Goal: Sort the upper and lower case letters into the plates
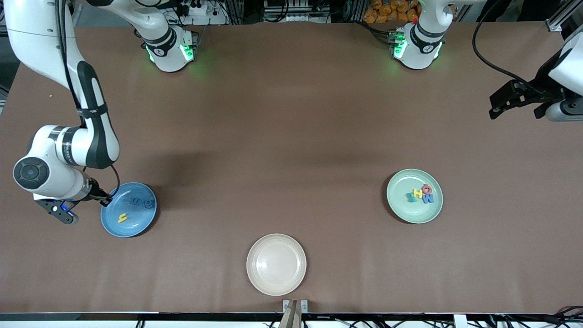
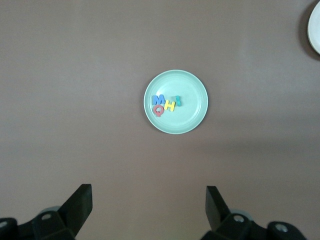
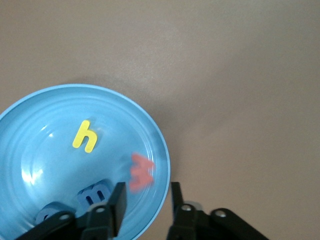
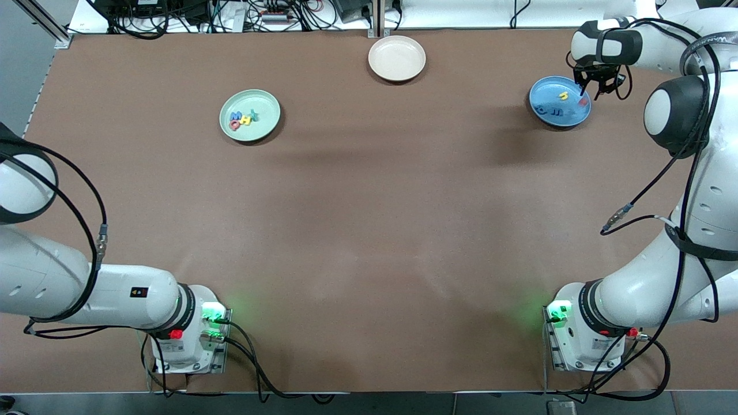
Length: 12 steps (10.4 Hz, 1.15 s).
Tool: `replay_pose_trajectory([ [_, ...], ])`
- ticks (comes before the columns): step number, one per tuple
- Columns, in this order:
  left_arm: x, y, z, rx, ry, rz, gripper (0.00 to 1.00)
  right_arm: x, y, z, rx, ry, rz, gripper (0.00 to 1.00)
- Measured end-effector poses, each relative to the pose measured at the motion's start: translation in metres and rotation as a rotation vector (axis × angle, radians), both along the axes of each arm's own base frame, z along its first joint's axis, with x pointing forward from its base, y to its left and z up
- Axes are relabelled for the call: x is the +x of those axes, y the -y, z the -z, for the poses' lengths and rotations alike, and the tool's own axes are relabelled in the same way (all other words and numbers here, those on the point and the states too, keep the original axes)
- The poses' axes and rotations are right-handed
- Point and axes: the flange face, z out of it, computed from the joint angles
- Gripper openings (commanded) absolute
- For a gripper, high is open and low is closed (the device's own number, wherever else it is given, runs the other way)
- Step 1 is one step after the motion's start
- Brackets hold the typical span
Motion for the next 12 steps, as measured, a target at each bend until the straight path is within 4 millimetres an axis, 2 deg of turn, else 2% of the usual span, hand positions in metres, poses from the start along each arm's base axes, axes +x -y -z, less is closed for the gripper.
replay_pose_trajectory([
  [4, -0.001, 0.0, 0.001, -0.006, -0.011, 0.015, 1.0, 0.005, -0.006, -0.003, 0.002, 0.012, -0.013, 1.0],
  [7, -0.001, 0.0, 0.001, -0.006, -0.011, 0.014, 1.0, 0.015, -0.025, -0.016, 0.019, 0.02, -0.127, 1.0],
  [10, -0.001, -0.001, 0.001, -0.006, -0.011, 0.013, 1.0, 0.015, -0.042, -0.038, 0.095, -0.015, -0.364, 1.0],
  [11, -0.001, -0.001, 0.001, -0.006, -0.011, 0.012, 1.0, 0.011, -0.047, -0.053, 0.156, -0.034, -0.443, 1.0],
  [12, -0.001, -0.002, 0.001, -0.006, -0.012, 0.011, 1.0, 0.004, -0.051, -0.078, 0.214, -0.054, -0.502, 1.0],
])
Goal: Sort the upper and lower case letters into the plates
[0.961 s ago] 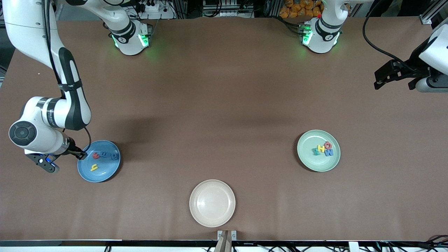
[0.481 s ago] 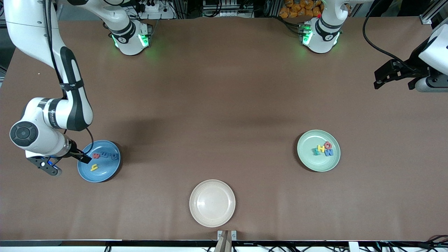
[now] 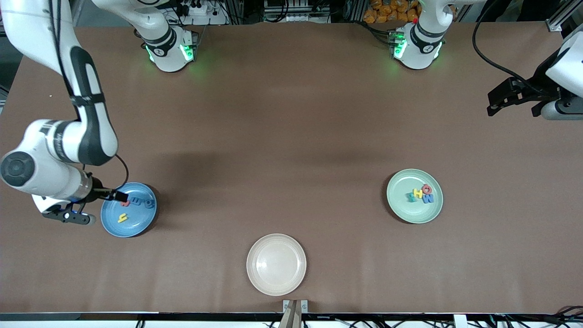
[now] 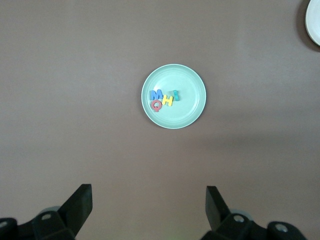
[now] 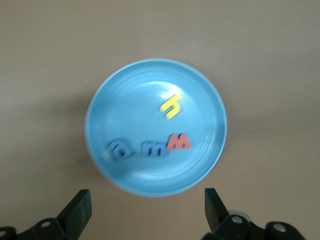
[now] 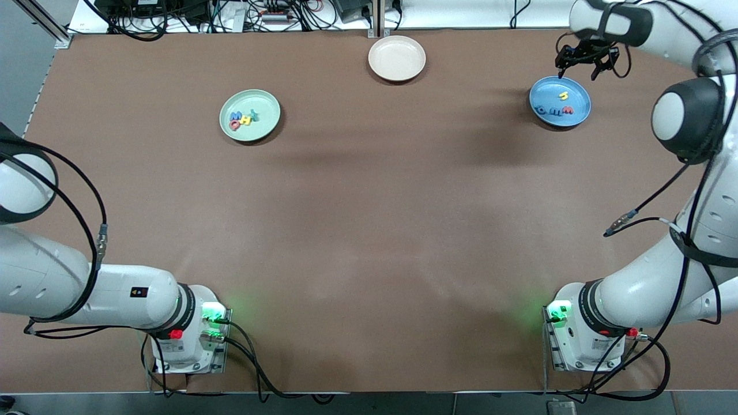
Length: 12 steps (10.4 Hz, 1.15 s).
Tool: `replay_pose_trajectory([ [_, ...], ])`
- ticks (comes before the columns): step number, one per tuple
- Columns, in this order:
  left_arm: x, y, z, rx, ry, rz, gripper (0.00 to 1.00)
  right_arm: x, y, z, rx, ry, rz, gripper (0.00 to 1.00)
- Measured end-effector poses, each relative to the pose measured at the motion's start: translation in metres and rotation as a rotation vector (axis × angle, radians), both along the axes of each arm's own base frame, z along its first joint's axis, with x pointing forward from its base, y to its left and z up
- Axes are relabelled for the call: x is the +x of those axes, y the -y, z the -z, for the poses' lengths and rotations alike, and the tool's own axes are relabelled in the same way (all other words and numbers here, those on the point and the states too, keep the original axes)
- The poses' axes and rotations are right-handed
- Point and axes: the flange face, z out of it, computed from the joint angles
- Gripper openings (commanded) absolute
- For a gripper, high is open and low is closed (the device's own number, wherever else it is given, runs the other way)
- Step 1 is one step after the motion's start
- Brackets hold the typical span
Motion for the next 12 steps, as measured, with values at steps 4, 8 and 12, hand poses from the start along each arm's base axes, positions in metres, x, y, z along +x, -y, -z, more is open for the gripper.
replay_pose_trajectory([
  [4, 0.0, -0.002, 0.0, 0.0, 0.0, -0.003, 1.0, -0.046, -0.035, -0.123, 0.033, 0.04, -0.147, 1.0],
  [8, 0.001, -0.004, 0.0, 0.0, 0.0, -0.008, 1.0, -0.08, -0.063, -0.2, -0.03, 0.155, -0.233, 1.0],
  [12, 0.0, -0.007, -0.001, 0.001, 0.002, -0.013, 1.0, -0.096, -0.074, -0.279, -0.026, 0.192, -0.252, 1.0],
])
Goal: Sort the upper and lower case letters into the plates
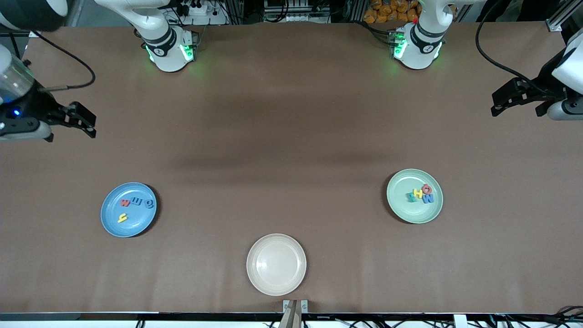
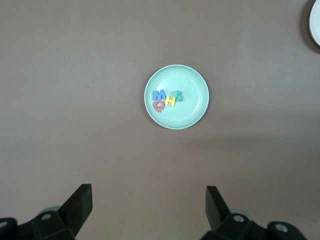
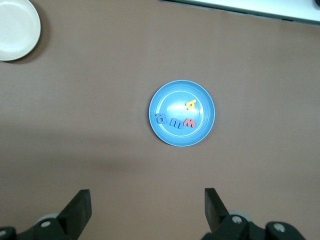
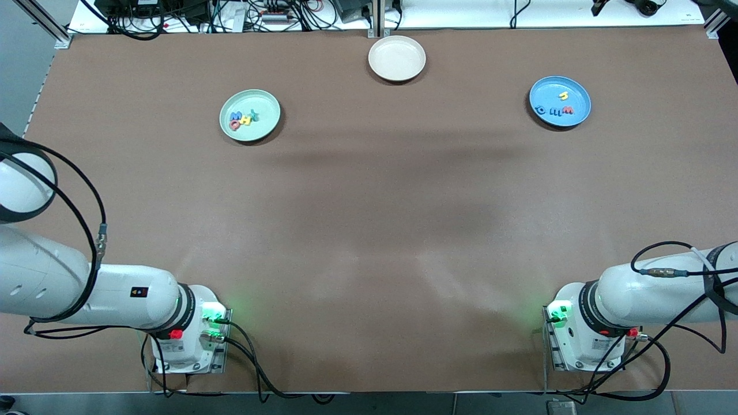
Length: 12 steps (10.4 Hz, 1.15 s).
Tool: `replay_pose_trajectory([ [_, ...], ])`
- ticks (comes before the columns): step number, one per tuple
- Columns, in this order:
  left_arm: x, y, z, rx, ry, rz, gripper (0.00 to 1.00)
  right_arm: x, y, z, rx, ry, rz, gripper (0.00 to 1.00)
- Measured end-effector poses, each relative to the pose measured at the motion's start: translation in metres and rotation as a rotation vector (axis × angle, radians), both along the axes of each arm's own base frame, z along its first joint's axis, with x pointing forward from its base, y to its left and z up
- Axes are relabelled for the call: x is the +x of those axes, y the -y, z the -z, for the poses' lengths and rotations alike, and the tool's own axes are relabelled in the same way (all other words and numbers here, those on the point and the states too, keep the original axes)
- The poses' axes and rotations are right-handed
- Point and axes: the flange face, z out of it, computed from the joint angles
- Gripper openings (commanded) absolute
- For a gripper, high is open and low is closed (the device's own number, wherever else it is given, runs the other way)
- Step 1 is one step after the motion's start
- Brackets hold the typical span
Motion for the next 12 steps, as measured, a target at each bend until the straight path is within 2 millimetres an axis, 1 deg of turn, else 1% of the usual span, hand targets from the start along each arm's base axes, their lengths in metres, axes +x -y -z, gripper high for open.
replay_pose_trajectory([
  [2, 0.0, 0.0, 0.0, 0.0, 0.0, -0.001, 1.0, -0.004, -0.004, -0.009, 0.059, -0.019, -0.023, 1.0],
  [4, 0.0, 0.0, -0.001, 0.0, 0.001, -0.001, 1.0, -0.008, -0.004, -0.021, 0.07, -0.031, -0.031, 1.0],
  [5, 0.0, -0.001, -0.001, 0.0, 0.002, -0.001, 1.0, -0.009, -0.003, -0.024, 0.07, -0.037, -0.029, 1.0],
  [8, -0.002, -0.001, -0.005, 0.0, 0.008, -0.002, 1.0, -0.012, 0.006, -0.026, 0.035, -0.062, -0.018, 1.0],
  [12, -0.005, -0.005, -0.008, 0.0, 0.011, -0.009, 1.0, -0.016, 0.008, -0.028, 0.024, -0.084, -0.002, 1.0],
])
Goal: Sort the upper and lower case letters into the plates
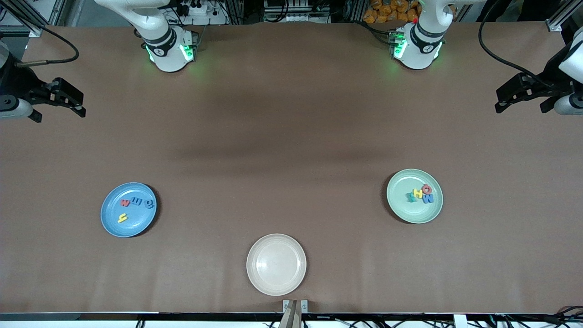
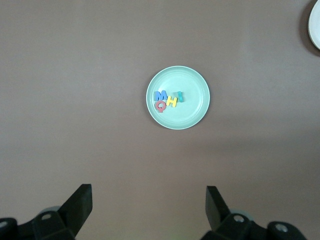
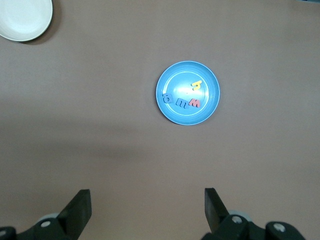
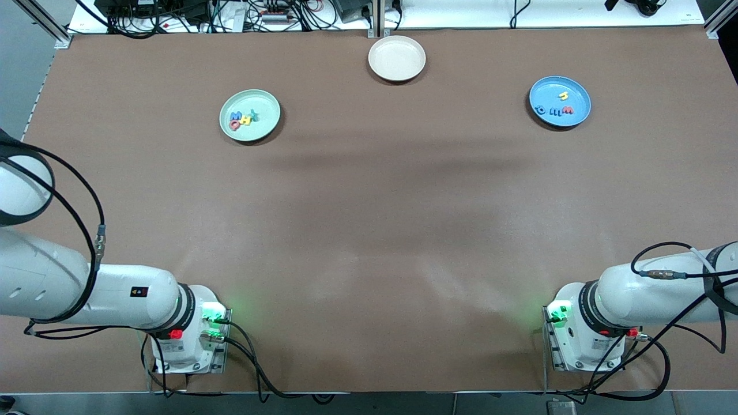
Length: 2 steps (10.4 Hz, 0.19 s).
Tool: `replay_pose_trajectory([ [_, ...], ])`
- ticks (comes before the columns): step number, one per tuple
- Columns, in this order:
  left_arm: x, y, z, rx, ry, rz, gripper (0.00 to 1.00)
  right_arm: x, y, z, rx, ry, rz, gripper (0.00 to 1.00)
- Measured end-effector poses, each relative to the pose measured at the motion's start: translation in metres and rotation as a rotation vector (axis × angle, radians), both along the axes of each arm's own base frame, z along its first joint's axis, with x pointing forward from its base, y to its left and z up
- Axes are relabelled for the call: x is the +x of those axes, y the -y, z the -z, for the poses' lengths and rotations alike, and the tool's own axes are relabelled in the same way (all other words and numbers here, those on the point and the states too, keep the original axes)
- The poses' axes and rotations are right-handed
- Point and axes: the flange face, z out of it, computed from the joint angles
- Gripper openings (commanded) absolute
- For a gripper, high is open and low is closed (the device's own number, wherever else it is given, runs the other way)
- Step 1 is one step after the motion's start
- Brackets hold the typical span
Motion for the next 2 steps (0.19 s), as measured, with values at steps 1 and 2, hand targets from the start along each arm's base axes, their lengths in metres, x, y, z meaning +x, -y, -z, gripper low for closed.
replay_pose_trajectory([
  [1, -0.0001, -0.0004, -0.0001, 0.0, 0.0, -0.001, 1.0, -0.0002, 0.0004, 0.0001, 0.0, -0.002, 0.002, 1.0],
  [2, -0.0001, -0.0004, -0.0002, 0.0, 0.0, -0.001, 1.0, -0.0002, 0.0006, 0.0001, 0.0, -0.002, 0.003, 1.0],
])
